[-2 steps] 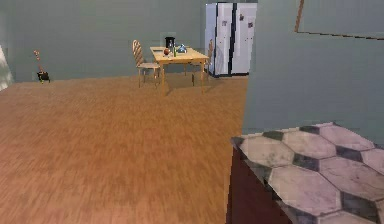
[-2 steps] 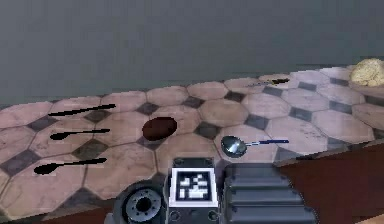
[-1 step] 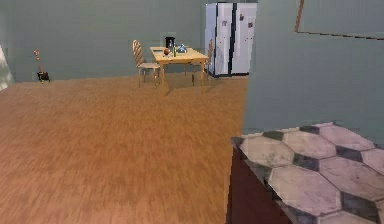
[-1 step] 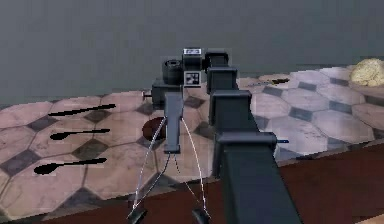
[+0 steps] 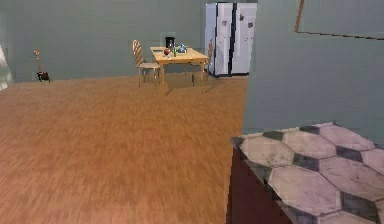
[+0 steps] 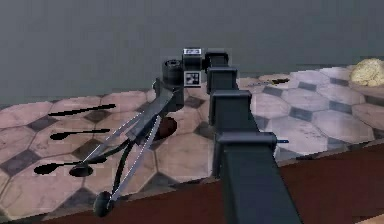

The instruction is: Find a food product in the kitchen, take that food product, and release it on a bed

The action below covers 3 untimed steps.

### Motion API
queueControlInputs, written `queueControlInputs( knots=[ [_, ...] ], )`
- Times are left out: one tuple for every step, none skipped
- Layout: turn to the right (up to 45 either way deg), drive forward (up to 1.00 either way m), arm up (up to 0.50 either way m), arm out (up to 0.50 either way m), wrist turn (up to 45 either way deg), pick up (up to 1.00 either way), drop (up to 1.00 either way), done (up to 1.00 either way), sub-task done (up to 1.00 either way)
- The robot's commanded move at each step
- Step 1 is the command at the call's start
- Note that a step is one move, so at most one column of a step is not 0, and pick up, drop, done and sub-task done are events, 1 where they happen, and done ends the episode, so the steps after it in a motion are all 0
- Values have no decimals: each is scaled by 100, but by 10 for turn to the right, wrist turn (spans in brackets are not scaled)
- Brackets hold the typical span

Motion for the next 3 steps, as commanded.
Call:
queueControlInputs(
  knots=[
    [0,0,0,0,450,0,0,0,0],
    [0,0,0,0,450,0,0,0,0],
    [0,0,0,0,120,0,0,0,0]
  ],
)
